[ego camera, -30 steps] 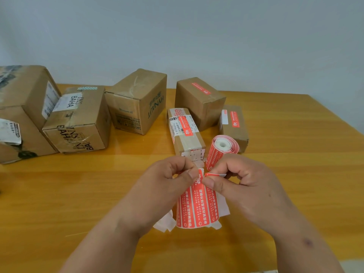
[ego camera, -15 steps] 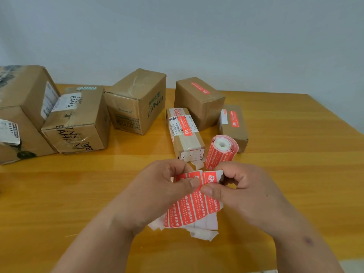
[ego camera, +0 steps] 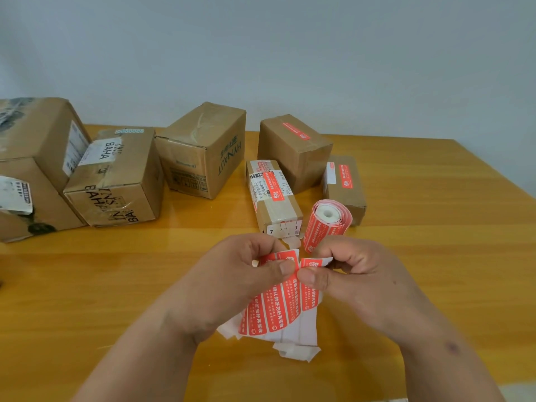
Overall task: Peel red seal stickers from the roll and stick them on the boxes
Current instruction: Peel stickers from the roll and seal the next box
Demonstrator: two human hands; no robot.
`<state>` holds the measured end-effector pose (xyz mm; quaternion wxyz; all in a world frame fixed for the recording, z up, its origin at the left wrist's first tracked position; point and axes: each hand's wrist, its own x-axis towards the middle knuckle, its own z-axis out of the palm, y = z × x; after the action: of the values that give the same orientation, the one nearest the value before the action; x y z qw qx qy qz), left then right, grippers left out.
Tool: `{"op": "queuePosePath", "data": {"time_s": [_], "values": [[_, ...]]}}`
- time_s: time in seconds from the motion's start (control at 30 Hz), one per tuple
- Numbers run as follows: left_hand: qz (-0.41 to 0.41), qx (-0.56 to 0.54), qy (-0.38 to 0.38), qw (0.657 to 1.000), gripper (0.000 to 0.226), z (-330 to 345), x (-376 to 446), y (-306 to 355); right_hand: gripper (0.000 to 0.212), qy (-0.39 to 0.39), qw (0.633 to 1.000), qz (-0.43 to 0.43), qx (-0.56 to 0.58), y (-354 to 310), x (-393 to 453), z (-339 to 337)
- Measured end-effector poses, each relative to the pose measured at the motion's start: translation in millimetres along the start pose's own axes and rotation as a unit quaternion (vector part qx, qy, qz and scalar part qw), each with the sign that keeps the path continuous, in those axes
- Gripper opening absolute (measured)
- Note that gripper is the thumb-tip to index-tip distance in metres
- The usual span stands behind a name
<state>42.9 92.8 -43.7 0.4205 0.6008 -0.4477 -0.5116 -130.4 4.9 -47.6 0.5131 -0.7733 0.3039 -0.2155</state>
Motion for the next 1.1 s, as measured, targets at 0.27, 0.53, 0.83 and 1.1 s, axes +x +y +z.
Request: {"op": "queuePosePath", "data": {"time_s": [0.27,0.53,0.83,1.1], "values": [[-0.023,-0.005,-0.039,0.999,0.033,-7.5,0.7,2.0,0.025,-0.005,0.999,0.001,0.05,-0.6,0.6,-2.2],[-0.019,-0.046,-0.037,0.998,0.029,-6.9,2.8,-4.3,0.027,-0.015,0.993,0.012,0.113,1.7,-0.5,-2.1],[-0.016,-0.063,-0.033,0.997,0.017,-5.5,3.6,-6.4,0.021,-0.013,0.985,0.011,0.169,7.7,0.0,-0.8],[-0.022,-0.079,-0.029,0.996,0.031,-8.9,1.9,-5.3,0.036,-0.024,0.987,0.024,0.157,7.4,-0.7,-5.2]]}}
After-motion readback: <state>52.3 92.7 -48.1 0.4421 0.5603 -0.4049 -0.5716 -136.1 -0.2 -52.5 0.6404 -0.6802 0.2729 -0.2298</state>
